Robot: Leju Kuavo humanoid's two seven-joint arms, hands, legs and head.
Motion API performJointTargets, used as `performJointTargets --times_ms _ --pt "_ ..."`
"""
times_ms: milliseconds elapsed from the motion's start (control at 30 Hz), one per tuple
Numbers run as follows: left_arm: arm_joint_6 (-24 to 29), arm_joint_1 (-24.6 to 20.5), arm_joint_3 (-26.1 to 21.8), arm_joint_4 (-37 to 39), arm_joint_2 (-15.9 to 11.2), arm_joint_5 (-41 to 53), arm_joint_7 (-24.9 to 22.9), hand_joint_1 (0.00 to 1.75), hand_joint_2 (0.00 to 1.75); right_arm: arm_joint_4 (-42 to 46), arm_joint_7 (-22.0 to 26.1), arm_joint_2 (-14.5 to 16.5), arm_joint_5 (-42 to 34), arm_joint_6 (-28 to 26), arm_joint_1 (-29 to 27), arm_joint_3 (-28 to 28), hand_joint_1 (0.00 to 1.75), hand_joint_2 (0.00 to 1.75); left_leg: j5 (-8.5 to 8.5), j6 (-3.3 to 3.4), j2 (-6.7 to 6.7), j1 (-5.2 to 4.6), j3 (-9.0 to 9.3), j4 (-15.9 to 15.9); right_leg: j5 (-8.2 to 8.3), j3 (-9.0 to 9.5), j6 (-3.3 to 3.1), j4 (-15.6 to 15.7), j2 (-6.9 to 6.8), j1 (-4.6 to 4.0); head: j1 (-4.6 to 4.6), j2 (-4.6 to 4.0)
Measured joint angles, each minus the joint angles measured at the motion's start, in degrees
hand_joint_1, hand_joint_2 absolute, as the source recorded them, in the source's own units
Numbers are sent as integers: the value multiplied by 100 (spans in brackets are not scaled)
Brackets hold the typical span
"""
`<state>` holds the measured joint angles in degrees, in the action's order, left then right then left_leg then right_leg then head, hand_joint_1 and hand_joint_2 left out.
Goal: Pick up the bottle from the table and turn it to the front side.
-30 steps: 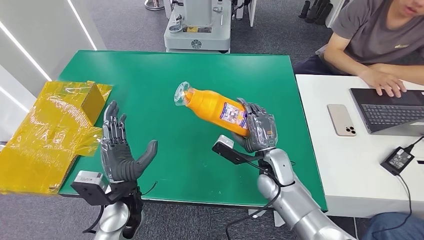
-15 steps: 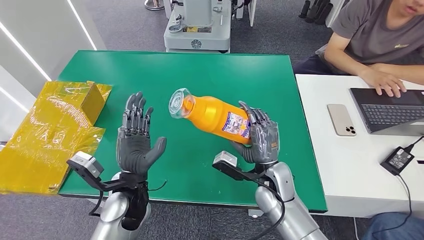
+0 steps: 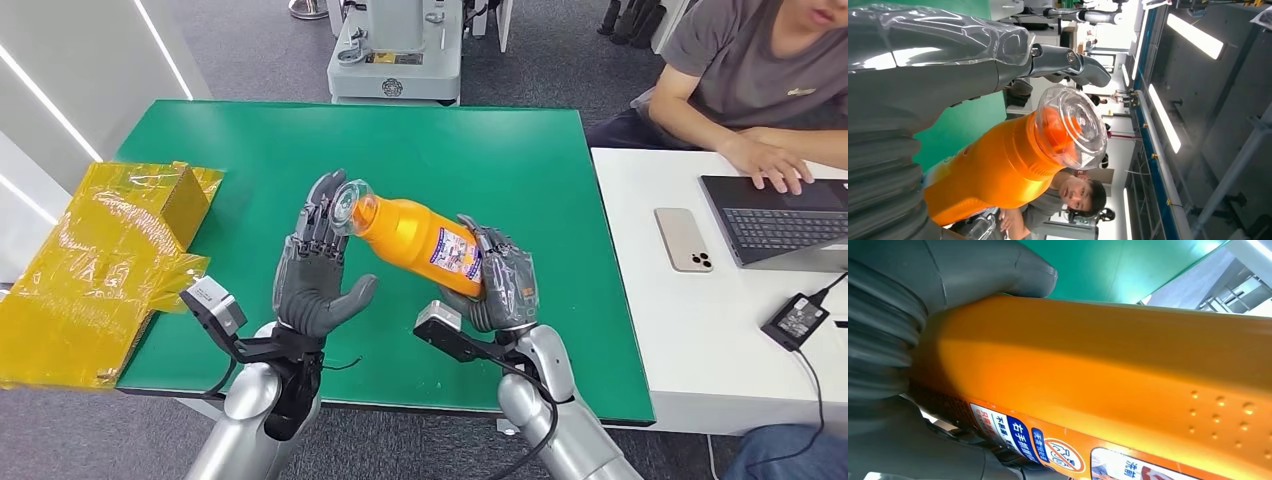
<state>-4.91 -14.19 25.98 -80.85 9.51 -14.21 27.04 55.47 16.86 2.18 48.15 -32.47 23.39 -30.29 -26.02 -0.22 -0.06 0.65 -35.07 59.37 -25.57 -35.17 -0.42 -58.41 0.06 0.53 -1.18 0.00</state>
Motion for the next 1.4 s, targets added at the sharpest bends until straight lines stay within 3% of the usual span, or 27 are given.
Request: performJointTargets --times_ms 200,733,1400 --pt "-20 -20 22 85 3 -9 0 0 175 -73 69 39 -53 92 48 -8 175 175 0 0 1 0 -2 0 0 -1 0 0 0 0 1 0" --pt "0 -205 29 429 80 -130 38 0 175 -461 491 528 -333 267 420 -307 175 175 1 0 2 0 -5 0 0 -4 0 -1 2 0 0 0" --pt "25 -165 -98 557 80 -177 114 0 175 -877 478 690 -489 811 542 -509 175 175 1 0 2 0 -5 0 0 -6 0 -1 2 0 0 0"
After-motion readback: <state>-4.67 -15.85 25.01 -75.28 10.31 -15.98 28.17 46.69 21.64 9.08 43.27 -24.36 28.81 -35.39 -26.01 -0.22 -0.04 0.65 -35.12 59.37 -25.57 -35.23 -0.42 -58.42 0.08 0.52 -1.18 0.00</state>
